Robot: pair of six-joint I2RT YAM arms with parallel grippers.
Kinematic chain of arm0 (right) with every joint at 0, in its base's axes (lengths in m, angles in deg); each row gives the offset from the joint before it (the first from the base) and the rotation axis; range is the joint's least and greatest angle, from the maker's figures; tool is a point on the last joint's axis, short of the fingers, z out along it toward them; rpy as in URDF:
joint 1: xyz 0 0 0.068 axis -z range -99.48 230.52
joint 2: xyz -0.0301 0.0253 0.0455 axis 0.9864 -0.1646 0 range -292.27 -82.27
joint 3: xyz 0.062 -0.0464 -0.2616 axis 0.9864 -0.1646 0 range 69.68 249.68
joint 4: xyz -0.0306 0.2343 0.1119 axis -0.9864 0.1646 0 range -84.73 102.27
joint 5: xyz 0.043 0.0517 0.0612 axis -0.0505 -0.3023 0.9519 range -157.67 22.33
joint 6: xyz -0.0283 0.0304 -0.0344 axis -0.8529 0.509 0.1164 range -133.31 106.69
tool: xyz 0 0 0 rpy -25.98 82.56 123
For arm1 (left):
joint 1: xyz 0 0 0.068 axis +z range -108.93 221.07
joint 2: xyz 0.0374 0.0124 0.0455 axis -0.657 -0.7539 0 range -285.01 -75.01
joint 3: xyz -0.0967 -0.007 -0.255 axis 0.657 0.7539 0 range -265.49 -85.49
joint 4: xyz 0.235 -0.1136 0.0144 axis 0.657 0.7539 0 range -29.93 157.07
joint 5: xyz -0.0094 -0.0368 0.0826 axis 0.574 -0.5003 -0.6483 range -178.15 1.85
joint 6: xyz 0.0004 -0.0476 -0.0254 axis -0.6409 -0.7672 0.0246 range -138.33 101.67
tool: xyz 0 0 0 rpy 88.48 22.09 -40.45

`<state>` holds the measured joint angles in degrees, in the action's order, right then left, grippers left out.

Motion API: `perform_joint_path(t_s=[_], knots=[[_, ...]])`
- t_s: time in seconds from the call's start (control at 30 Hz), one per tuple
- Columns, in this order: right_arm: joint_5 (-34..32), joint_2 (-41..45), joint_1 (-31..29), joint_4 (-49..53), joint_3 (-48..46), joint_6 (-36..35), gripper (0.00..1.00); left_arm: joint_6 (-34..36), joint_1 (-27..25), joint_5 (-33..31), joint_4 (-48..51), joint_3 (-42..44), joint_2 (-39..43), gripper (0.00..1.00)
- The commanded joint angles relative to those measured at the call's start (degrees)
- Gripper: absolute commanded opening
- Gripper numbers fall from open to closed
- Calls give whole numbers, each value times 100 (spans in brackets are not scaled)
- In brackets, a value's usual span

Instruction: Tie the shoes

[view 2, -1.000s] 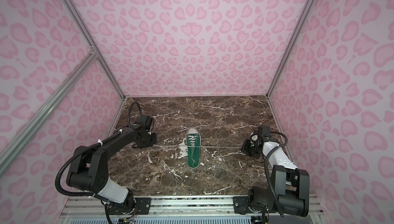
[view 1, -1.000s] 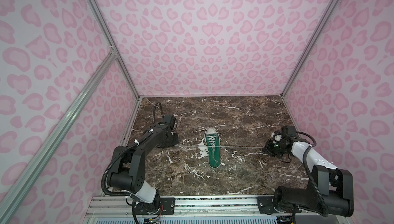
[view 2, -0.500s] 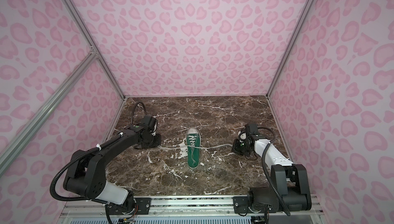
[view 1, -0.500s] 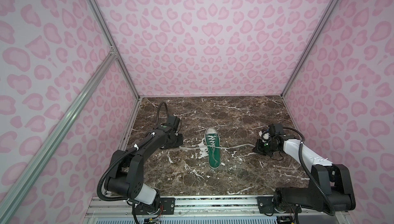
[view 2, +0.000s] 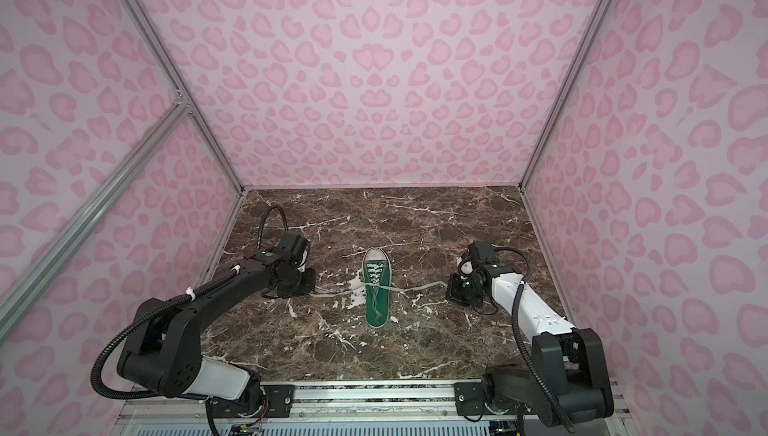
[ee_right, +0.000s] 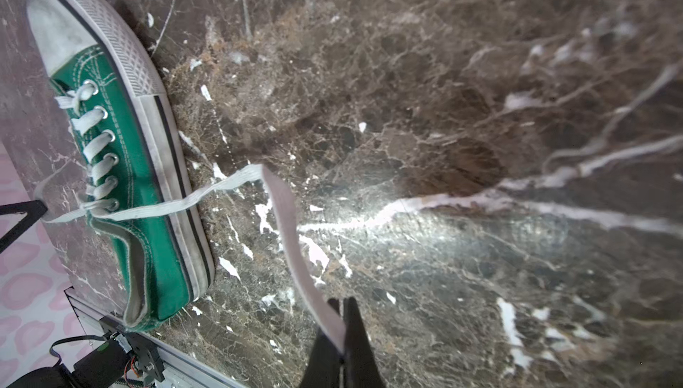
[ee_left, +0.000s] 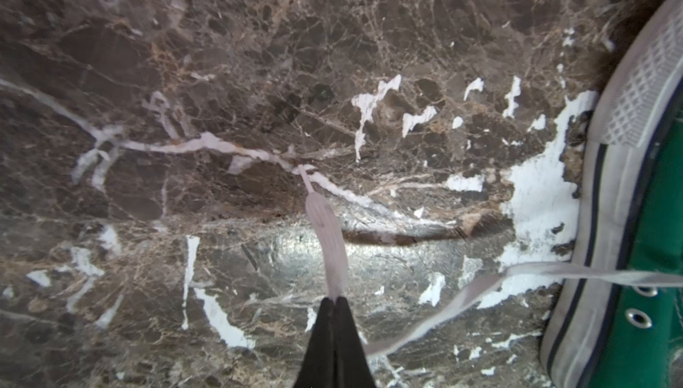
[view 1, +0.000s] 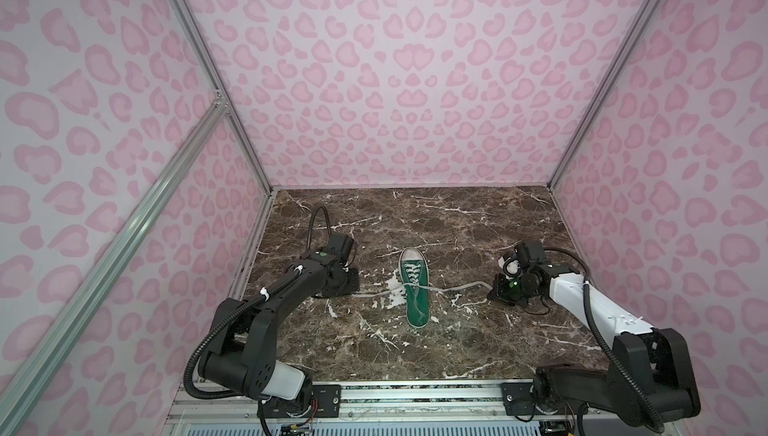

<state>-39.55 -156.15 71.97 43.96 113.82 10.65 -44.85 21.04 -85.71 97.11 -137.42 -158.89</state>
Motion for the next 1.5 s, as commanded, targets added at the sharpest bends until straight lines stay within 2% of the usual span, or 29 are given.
perform_joint_path(t_s=[0.0, 0.17, 0.37, 0.6, 0.87, 1.0, 1.47], knots=[[13, 95, -289, 235, 263, 182, 0, -55, -23, -11, -128, 59, 111, 4], [127, 405, -1305, -80, 444, 1201, 0, -80, -53, 0, -186, 111, 104, 4], [-76, 472, -2637, -1338, 594, 2726, 0, -275, -113, 150, -533, 394, 225, 4], [-617, -414, -3581, -2185, 1345, 3251, 0, -603, -110, 499, -1104, 950, 591, 4], [-711, -1913, -3984, -2668, 2502, 3367, 0, -749, -120, 532, -1208, 1297, 1124, 4], [-638, -2613, -4039, -3022, 2755, 3532, 0, -749, -116, 512, -1172, 1325, 1228, 4], [-931, -4120, -4083, -3406, 3520, 3671, 2, -889, -130, 539, -1160, 1674, 1602, 4]])
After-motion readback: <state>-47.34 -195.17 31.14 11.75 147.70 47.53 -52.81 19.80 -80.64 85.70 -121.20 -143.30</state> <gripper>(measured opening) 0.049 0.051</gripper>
